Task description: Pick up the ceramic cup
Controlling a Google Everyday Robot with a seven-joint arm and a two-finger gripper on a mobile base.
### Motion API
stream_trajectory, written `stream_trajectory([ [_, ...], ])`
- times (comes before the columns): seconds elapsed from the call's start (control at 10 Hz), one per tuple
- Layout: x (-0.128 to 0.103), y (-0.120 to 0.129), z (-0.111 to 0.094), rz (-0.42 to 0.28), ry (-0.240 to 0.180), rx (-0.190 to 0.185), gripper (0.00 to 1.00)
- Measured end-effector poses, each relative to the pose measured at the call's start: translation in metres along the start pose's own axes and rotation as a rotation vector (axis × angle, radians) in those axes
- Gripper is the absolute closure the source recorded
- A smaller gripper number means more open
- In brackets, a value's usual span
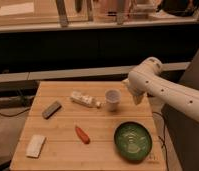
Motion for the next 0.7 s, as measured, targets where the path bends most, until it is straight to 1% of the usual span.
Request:
stream_trajectory([
  [0.2,-0.009,0.000,0.014,-0.038,-0.013,0.005,0.20],
  [0.4,-0.010,-0.001,0.017,-0.065,-0.020,0.009,0.20],
  [0.7,-0.015,-0.004,0.028,-0.090,-0.033,0.014,0.20],
])
